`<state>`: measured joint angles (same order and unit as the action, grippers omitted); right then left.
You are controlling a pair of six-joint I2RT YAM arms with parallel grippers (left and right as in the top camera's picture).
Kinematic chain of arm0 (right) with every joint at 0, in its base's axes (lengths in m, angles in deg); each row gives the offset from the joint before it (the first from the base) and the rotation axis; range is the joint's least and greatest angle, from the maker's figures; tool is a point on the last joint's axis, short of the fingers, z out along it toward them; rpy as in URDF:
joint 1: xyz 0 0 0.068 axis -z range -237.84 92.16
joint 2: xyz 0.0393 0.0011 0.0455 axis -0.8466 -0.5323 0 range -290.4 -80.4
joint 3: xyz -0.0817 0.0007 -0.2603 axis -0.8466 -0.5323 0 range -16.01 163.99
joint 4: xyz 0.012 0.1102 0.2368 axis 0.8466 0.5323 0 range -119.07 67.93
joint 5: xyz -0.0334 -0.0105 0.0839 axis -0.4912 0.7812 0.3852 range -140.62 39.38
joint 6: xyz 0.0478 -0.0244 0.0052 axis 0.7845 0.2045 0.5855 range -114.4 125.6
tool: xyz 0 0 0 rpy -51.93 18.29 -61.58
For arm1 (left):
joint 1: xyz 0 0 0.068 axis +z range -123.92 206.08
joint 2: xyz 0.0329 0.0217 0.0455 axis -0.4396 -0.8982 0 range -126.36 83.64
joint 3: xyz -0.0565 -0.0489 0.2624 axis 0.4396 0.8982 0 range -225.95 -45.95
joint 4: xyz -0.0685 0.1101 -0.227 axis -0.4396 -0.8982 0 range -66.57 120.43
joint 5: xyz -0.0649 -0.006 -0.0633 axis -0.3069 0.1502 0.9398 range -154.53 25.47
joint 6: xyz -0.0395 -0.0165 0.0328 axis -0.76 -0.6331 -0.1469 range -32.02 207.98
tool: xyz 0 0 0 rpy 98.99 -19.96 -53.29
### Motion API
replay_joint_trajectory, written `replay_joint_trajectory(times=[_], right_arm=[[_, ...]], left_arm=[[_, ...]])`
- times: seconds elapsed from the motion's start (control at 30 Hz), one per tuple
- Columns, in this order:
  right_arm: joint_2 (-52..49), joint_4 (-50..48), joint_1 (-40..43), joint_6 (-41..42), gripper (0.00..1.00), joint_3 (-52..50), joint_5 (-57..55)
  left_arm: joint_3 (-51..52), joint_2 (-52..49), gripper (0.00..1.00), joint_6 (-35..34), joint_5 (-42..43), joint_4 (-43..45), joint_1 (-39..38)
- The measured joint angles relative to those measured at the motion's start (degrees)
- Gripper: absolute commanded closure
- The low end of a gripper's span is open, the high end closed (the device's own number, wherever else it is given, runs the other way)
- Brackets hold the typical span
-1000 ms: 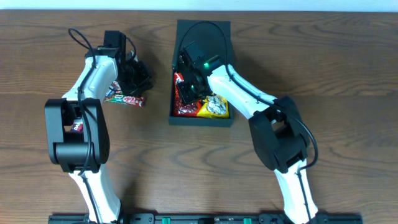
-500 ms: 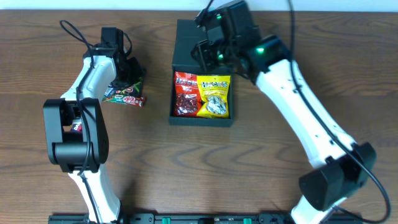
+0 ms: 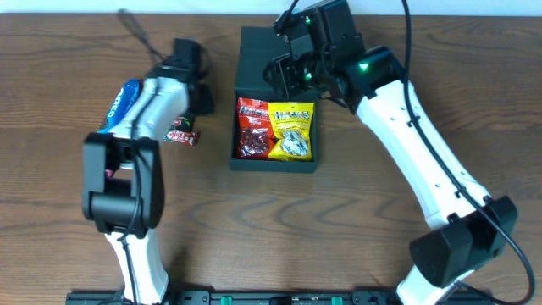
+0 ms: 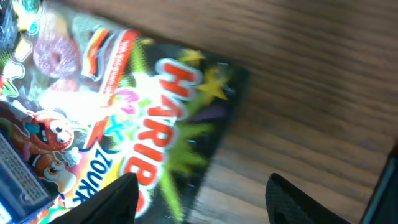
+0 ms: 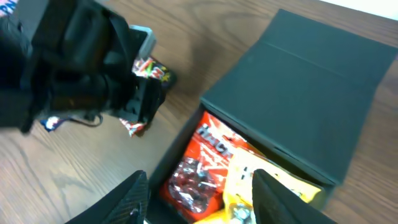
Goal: Pack container
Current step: 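Lift the right gripper out of the box and move it right, then grasp the Haribo Mix bag with the left gripper and lift it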
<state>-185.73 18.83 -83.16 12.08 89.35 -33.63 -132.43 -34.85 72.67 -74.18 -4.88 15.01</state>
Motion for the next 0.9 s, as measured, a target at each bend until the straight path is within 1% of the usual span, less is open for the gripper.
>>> replay_joint_trajectory(times=[0.1,0.23,0.4,0.47,0.63,0.8,0.9], right_arm=[[0.00,0.57,3.17,-0.04,0.46,0.00,1.66],[0.42,1.16,7.58,-0.04,0.41,0.00,3.78],[2.62,2.01,12.17,-0.33,0.30,-0.02,4.90],[4.37,2.01,13.88,-0.70,0.23,-0.02,5.27],[7.10,2.01,15.56,-0.92,0.20,-0.02,5.55],[7.45,2.10,15.80,-1.11,0.18,-0.02,5.57],[7.45,2.10,15.80,-1.14,0.16,-0.02,5.62]], left_arm=[[0.00,0.00,0.31,1.03,-5.03,0.00,-2.93],[0.00,-0.02,0.30,2.12,-9.16,0.26,-2.97],[0.00,-0.79,0.30,5.11,-13.46,1.77,-2.49],[0.00,-1.88,0.30,6.82,-14.36,2.43,-2.51],[0.00,-3.87,0.30,8.61,-14.82,2.64,-2.54],[0.00,-5.22,0.30,10.29,-14.84,2.64,-2.54],[0.00,-5.46,0.29,11.19,-16.31,2.84,-2.54]])
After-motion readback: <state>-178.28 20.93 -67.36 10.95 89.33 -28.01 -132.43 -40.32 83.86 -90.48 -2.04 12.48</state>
